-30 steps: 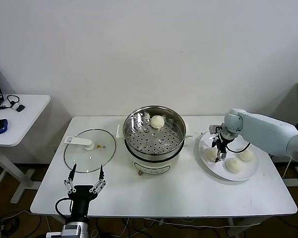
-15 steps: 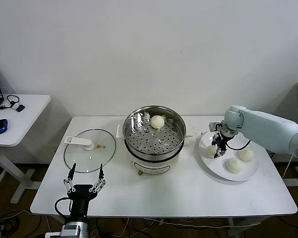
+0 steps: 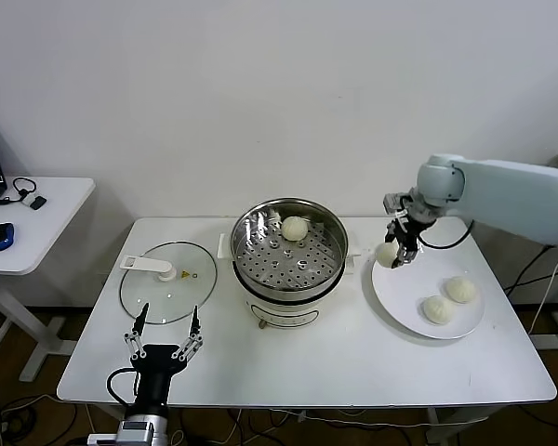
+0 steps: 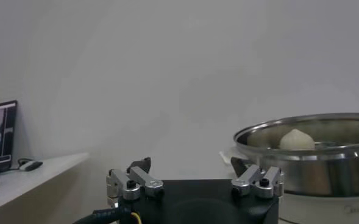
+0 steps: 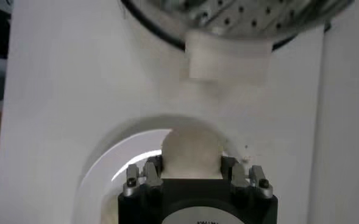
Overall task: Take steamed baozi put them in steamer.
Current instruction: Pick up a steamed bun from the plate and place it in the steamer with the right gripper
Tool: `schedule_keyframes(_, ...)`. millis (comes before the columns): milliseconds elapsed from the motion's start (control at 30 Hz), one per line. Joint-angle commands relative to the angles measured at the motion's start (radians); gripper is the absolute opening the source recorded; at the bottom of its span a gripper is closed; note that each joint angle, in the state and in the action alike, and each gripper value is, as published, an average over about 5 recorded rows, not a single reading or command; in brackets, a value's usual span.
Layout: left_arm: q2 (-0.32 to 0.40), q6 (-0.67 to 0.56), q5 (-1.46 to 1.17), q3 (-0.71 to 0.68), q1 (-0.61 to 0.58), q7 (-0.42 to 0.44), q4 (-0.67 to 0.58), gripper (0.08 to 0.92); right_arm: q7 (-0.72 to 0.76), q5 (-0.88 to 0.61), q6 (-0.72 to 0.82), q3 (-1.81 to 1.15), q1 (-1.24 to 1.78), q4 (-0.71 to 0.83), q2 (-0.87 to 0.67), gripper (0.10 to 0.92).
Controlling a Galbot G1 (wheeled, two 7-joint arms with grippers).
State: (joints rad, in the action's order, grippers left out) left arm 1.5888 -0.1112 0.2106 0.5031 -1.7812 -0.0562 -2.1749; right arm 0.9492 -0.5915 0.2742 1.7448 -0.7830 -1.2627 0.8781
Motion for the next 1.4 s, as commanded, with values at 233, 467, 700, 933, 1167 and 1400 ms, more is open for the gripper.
schedule_keyframes(233, -0.006, -0.001, 0.006, -0.009, 0.000, 0.007, -0.009, 0.823, -0.032, -0.330, 0.107, 0.100, -0.308, -0.197, 0.161, 0.619)
schedule_keyframes(467, -0.006, -0.003, 0.017, -0.010, 0.001, 0.009, -0.009, 0.823, -0.074, -0.327, 0.161, -0.009, -0.160, -0.107, 0.282, 0.619)
schedule_keyframes(700, -0.004, 0.001, 0.015, -0.009, -0.002, 0.011, -0.017, 0.823, -0.082, -0.280, 0.176, -0.116, -0.012, 0.080, 0.425, 0.621)
schedule_keyframes(933, 0.003, 0.006, 0.015, -0.006, -0.001, 0.013, -0.022, 0.823, -0.079, -0.251, 0.176, -0.174, 0.094, 0.215, 0.521, 0.628)
schedule_keyframes(1167, 0.005, 0.007, 0.013, -0.002, -0.005, 0.014, -0.028, 0.823, -0.076, -0.204, 0.174, -0.198, 0.187, 0.300, 0.567, 0.636)
schedule_keyframes(1400, 0.006, 0.008, 0.011, 0.003, -0.004, 0.015, -0.028, 0.823, -0.073, -0.183, 0.171, -0.203, 0.221, 0.318, 0.574, 0.636)
